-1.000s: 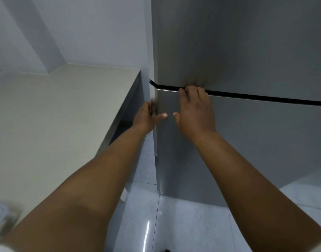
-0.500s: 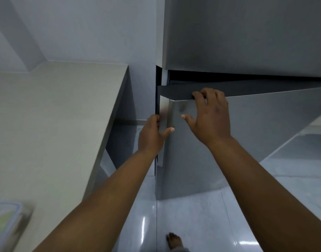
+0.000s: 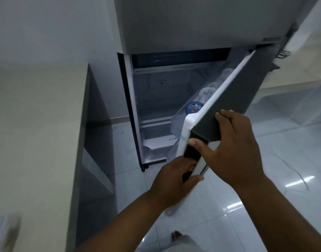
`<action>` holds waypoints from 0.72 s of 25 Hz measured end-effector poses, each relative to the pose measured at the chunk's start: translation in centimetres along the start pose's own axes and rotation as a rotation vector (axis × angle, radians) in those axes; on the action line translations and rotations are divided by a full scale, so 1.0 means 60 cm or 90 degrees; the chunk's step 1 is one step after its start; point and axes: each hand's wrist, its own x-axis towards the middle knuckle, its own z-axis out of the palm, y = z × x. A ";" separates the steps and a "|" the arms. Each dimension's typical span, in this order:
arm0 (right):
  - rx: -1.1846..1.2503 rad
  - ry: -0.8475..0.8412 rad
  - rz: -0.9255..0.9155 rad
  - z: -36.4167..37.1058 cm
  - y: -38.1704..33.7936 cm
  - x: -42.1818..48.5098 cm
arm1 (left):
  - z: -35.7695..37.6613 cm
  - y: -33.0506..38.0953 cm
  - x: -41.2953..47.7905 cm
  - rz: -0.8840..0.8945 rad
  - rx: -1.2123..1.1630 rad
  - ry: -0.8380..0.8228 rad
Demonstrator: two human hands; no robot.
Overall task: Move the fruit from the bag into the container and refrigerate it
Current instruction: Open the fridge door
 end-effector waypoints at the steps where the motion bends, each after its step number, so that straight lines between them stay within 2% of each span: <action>1: -0.009 0.006 0.021 -0.013 0.015 -0.020 | 0.003 0.010 0.001 0.055 0.012 0.002; 3: -0.016 0.015 0.054 -0.036 0.047 -0.054 | 0.006 0.024 0.013 0.151 0.036 0.071; 5: -0.023 0.033 0.077 -0.057 0.079 -0.085 | 0.014 0.030 0.036 0.185 0.069 0.126; 6: -0.029 0.050 0.093 -0.068 0.094 -0.101 | 0.023 0.035 0.050 0.182 0.091 0.115; 8: -0.034 0.079 0.124 -0.086 0.118 -0.128 | 0.046 0.039 0.073 0.175 0.170 0.023; 11: -0.068 0.108 0.145 -0.113 0.157 -0.161 | 0.094 0.049 0.090 0.252 0.273 -0.093; 18: -0.134 0.075 0.218 -0.175 0.237 -0.199 | 0.166 0.101 0.093 0.347 0.272 -0.201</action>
